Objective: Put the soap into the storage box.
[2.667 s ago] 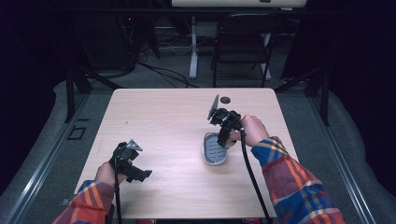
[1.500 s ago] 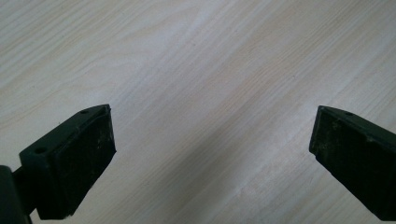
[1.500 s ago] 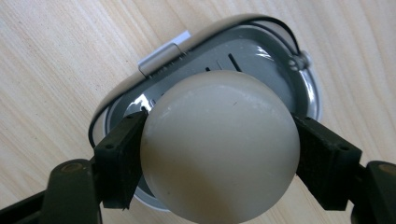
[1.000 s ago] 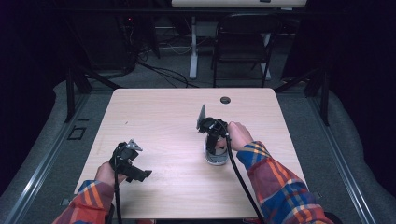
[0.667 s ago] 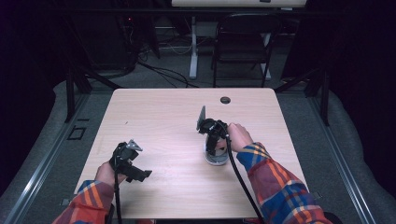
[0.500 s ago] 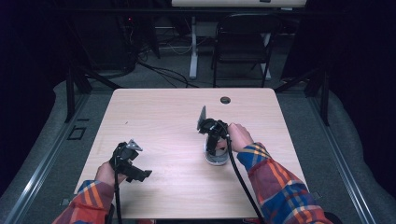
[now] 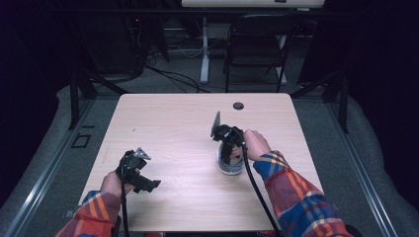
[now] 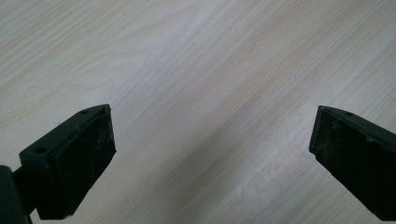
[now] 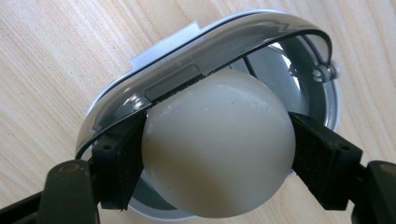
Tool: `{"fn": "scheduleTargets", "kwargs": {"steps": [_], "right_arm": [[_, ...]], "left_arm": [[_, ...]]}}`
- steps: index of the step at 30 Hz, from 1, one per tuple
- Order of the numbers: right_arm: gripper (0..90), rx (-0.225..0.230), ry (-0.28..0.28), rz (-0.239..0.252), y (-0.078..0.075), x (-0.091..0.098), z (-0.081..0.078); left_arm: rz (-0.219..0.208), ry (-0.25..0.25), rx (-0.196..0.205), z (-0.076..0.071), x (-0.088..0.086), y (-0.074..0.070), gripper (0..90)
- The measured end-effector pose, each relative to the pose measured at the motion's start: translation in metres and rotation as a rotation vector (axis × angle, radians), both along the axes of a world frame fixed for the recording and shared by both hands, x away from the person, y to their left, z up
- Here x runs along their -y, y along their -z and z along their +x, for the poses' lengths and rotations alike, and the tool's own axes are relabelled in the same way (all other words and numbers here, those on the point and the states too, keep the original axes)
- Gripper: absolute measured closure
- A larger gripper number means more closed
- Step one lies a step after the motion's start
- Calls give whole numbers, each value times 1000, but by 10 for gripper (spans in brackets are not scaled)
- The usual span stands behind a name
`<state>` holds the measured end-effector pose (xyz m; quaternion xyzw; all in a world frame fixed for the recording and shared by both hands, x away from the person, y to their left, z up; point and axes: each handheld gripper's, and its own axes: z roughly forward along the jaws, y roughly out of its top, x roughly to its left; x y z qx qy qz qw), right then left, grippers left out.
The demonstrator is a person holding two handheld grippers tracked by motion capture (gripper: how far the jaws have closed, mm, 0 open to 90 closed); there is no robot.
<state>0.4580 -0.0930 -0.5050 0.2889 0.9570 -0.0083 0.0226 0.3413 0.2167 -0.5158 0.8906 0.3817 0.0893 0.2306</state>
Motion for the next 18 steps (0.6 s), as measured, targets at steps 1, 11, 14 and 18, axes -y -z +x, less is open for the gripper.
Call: {"fn": "scheduleTargets", "kwargs": {"steps": [1,11,14,18], "right_arm": [[231,-1,-3,-2,-1,1,0],[187,3,6,10,-5,7,-1],[174,4,7,27,-7,8,-2],[148,5,0,37,-11,10,-3]], "left_arm": [[0,0,0,0,0,0,4],[2,2,-5,0,0,-1,4],[1,3,-5,0,0,0,4],[1,3,-6,0,0,0,4]]}}
